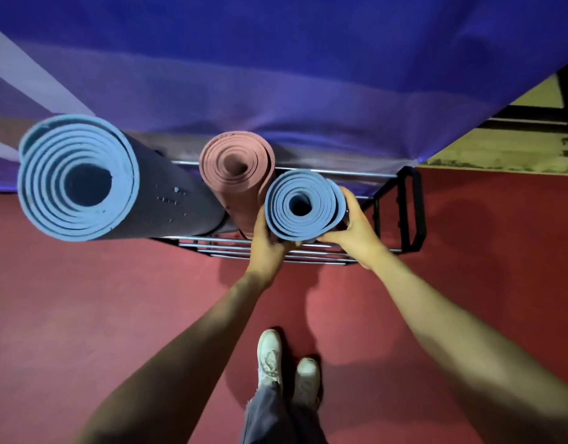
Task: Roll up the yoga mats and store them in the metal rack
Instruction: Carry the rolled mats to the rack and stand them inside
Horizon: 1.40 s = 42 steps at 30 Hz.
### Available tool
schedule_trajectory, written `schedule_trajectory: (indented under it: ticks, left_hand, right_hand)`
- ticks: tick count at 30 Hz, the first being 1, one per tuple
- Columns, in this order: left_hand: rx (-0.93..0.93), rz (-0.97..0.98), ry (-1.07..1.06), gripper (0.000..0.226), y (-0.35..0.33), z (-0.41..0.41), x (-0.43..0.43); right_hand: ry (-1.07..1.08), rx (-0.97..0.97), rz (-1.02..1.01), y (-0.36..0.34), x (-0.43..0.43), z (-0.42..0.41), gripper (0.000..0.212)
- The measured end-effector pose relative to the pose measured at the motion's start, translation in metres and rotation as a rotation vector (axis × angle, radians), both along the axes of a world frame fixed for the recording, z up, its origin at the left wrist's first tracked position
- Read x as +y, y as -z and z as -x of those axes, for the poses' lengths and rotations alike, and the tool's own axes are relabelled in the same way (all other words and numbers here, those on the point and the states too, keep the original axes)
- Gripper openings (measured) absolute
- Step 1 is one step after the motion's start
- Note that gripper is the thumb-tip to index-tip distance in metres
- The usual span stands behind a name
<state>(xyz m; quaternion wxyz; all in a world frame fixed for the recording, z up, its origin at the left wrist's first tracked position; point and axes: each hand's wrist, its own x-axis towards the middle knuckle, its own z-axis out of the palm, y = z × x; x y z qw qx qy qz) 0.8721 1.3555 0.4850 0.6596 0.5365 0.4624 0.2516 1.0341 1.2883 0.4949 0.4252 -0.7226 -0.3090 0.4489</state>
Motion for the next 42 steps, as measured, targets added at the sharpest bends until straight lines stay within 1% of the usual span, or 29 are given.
schedule_trajectory:
  ticks: [4, 7, 10, 15, 19, 22, 24, 26, 28, 32, 35, 38, 39, 42]
  left_hand:
    - [-0.007, -0.044, -0.017, 0.089, 0.001, 0.001, -0.003]
    - [0.031, -0.071, -0.070, 0.086, -0.009, 0.001, -0.010]
    - [0.061, -0.052, -0.119, 0.082, -0.017, 0.003, -0.012]
    - [0.111, -0.014, -0.147, 0.075, -0.032, 0.004, -0.012]
    - [0.163, -0.006, -0.137, 0.064, -0.048, 0.010, -0.022]
    - [0.220, -0.028, -0.102, 0.056, -0.069, 0.019, -0.039]
    - [0.270, -0.031, -0.052, 0.055, -0.082, 0.029, -0.053]
    - [0.359, -0.058, 0.005, 0.056, -0.094, 0.042, -0.067]
    - [0.470, -0.153, 0.097, 0.059, -0.101, 0.053, -0.081]
    - [0.609, -0.280, 0.259, 0.062, -0.113, 0.075, -0.123]
    - [0.706, -0.469, 0.437, 0.063, -0.116, 0.099, -0.161]
    - [0.928, -0.591, 0.611, 0.067, -0.121, 0.136, -0.209]
    - [0.971, -0.628, 0.651, 0.067, -0.126, 0.151, -0.227]
    - [0.973, -0.636, 0.711, 0.065, -0.141, 0.194, -0.286]
  right_hand:
    - [-0.031, 0.005, 0.009, 0.006, -0.001, -0.006, 0.104]
    - [-0.053, -0.021, -0.003, 0.001, 0.000, -0.001, 0.103]
    - [-0.065, -0.064, 0.006, -0.004, 0.001, 0.002, 0.106]
    - [-0.097, -0.092, 0.095, -0.021, 0.001, -0.002, 0.099]
    - [-0.147, -0.123, 0.193, -0.041, -0.008, -0.002, 0.096]
    - [-0.220, -0.259, 0.267, -0.060, -0.025, 0.002, 0.096]
    - [-0.281, -0.387, 0.320, -0.073, -0.044, 0.007, 0.093]
    - [-0.352, -0.505, 0.354, -0.085, -0.065, 0.013, 0.089]
    - [-0.392, -0.606, 0.377, -0.095, -0.090, 0.021, 0.086]
    - [-0.416, -0.777, 0.436, -0.112, -0.147, 0.045, 0.085]
    - [-0.379, -0.819, 0.475, -0.122, -0.202, 0.077, 0.079]
    - [-0.314, -0.856, 0.496, -0.129, -0.267, 0.122, 0.074]
    - [-0.280, -0.856, 0.501, -0.132, -0.291, 0.140, 0.074]
    - [-0.182, -0.813, 0.516, -0.138, -0.365, 0.201, 0.075]
